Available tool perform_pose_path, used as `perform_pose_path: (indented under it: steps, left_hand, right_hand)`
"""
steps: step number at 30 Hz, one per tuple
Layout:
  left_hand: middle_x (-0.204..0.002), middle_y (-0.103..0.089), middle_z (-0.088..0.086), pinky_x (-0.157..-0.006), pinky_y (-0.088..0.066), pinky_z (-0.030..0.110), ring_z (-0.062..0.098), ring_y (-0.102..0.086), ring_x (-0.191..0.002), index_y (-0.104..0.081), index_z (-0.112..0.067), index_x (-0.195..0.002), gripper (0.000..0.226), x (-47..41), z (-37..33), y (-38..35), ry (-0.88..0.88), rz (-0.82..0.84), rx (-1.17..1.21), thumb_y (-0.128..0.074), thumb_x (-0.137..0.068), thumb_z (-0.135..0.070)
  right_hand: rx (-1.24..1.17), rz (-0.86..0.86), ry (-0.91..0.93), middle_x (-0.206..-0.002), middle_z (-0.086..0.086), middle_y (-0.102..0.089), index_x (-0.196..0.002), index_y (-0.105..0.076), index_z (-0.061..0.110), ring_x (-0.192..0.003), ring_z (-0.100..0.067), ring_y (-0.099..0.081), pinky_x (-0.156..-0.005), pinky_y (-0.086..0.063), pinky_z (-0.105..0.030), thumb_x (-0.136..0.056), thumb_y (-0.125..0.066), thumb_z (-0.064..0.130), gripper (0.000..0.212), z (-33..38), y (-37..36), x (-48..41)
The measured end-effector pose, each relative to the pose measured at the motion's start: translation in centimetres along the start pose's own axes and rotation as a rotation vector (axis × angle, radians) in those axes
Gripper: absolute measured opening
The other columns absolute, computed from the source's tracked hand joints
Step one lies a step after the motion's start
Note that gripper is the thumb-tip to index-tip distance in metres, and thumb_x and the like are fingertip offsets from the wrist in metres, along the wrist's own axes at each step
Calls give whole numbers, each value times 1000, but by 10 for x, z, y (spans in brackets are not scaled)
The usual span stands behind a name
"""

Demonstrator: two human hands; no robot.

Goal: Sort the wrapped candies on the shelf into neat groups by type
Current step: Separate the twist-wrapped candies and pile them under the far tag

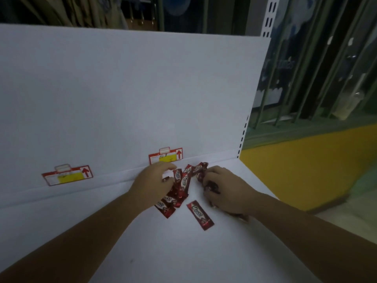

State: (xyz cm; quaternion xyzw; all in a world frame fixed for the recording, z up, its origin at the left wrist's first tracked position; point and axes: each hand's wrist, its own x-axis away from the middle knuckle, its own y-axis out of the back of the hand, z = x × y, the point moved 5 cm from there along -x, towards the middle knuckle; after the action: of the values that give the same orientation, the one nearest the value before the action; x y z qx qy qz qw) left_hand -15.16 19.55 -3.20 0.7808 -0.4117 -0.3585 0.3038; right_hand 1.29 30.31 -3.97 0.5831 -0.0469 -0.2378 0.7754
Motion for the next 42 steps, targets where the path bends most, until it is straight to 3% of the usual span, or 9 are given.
perform_pose_path:
  steps: [6,10,13,16,20,26,31,35,42]
  left_hand:
    - [-84,-63,-11,-73,-45,19,5,-58,-76,-67,-22,-92,13,-7,-13,4,137,-103,-67,-61,-84,-14]
    - [-68,-57,-14,-58,-38,15,4,-54,-65,-60,-24,-76,11,-7,-13,14,241,-215,-119,-60,-82,-16]
    - [-68,-58,-12,-58,-41,17,4,-55,-63,-59,-24,-74,13,1,-4,24,315,-247,-89,-61,-82,-13]
    - [-83,-62,-12,-66,-43,12,8,-59,-79,-64,-26,-87,21,7,-2,21,265,-37,-117,-60,-81,-6]
    - [-133,-51,-5,-95,-37,18,11,-46,-120,-47,-26,-133,55,17,-9,0,102,462,-282,-63,-82,-12]
    - [-144,-40,-3,-107,-22,22,13,-34,-131,-36,-25,-141,64,23,1,4,46,564,-474,-64,-84,-37]
    - [-127,-49,-3,-98,-34,28,15,-41,-117,-44,-25,-135,61,23,8,8,26,562,-484,-64,-81,-45]
    - [-89,-51,-11,-70,-39,20,8,-49,-85,-58,-29,-100,31,17,6,8,-7,547,-406,-71,-75,-40]
    - [-74,-52,-7,-49,-36,16,8,-46,-60,-45,-26,-73,24,21,2,12,104,606,-184,-68,-77,-22]
  right_hand:
    - [-194,-19,64,-114,18,-49,-98,-58,28,-103,2,-43,-87,-35,-14,-85,-55,43,20,-16,3,11]
    - [-313,-41,110,-115,33,-41,-115,-54,39,-106,28,-27,-86,-19,4,-88,-48,47,29,-20,8,15]
    - [-288,-43,156,-125,33,-34,-122,-54,37,-114,23,-21,-90,-11,3,-89,-49,46,34,-18,12,14]
    - [-246,-97,215,-117,25,-49,-111,-64,26,-109,12,-33,-91,-19,-1,-87,-58,38,27,-9,30,13]
    - [81,-104,429,-88,2,-65,-89,-68,16,-85,-16,-56,-74,-45,-27,-85,-59,25,13,36,41,18]
    - [370,253,247,-74,-3,-53,-85,-59,12,-69,-23,-55,-61,-39,-28,-92,-47,29,22,75,-3,11]
    - [293,175,114,-99,-4,-62,-115,-55,16,-89,-22,-61,-64,-39,-25,-89,-51,22,27,62,-1,3]
    - [162,184,108,-90,0,-64,-93,-64,18,-81,-18,-59,-66,-44,-24,-86,-53,19,13,68,5,2]
    - [-358,25,-28,-74,-1,-68,-82,-49,21,-61,-10,-61,-55,-46,-26,-87,-45,12,11,56,57,-49]
